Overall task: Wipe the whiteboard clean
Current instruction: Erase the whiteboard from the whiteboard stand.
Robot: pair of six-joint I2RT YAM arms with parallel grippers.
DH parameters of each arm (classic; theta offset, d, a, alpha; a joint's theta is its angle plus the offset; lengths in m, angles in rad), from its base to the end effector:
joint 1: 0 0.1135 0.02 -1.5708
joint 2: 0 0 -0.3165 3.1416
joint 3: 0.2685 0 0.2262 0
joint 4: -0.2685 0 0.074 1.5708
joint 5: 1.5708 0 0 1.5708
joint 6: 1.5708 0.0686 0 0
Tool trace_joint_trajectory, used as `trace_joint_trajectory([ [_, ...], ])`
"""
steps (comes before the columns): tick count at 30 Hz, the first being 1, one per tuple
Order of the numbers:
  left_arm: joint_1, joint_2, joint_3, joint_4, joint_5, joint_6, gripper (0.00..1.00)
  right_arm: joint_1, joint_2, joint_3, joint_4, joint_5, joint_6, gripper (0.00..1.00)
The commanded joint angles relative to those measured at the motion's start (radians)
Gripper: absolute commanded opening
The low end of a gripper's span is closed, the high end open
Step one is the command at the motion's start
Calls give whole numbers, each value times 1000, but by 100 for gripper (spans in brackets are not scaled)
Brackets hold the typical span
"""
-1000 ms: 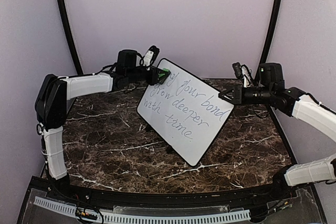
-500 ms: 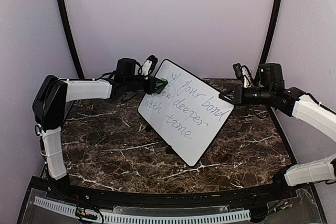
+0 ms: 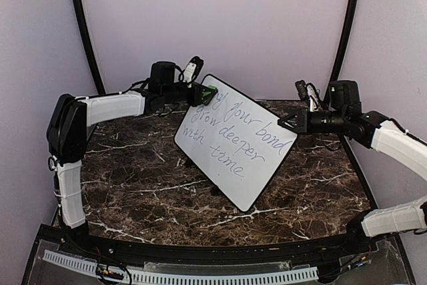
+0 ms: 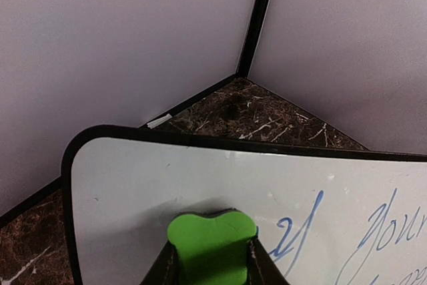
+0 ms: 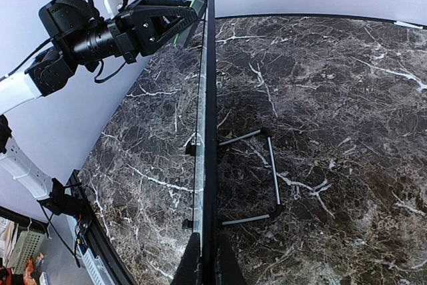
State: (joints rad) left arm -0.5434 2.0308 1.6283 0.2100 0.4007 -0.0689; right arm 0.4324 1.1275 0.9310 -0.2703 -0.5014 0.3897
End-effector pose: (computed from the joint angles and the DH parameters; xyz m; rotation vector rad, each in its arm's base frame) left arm 0.4307 -0.2914 0.3406 0.7126 1.6712 -0.7919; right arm 0.1947 0.1262 0.3553 -0.3768 2.0975 1.0122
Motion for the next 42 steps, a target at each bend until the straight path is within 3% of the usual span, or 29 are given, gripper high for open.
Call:
trace_joint_trajectory([
  [1,-10,4,-44,-61,-5,-4,17,34,-18,-1,63,-88,-92,0],
  [6,-9,-46,-201,23,-19,-32,17,35,-17,-7,65,-91,-92,0],
  [10,-10,-50,-232,42,-12,-37,17,36,-9,0,65,-95,-94,0],
  [24,-18,27,1,-19,56,-38,18,42,4,0,65,-95,-94,0],
  [31,-27,48,58,-71,20,-25,17,44,8,6,60,-96,-94,0],
  [35,-30,30,11,-98,-1,-12,16,46,10,8,60,-97,-96,0],
  [42,-30,-31,-191,-9,-20,-29,16,47,18,12,60,-100,-101,0],
])
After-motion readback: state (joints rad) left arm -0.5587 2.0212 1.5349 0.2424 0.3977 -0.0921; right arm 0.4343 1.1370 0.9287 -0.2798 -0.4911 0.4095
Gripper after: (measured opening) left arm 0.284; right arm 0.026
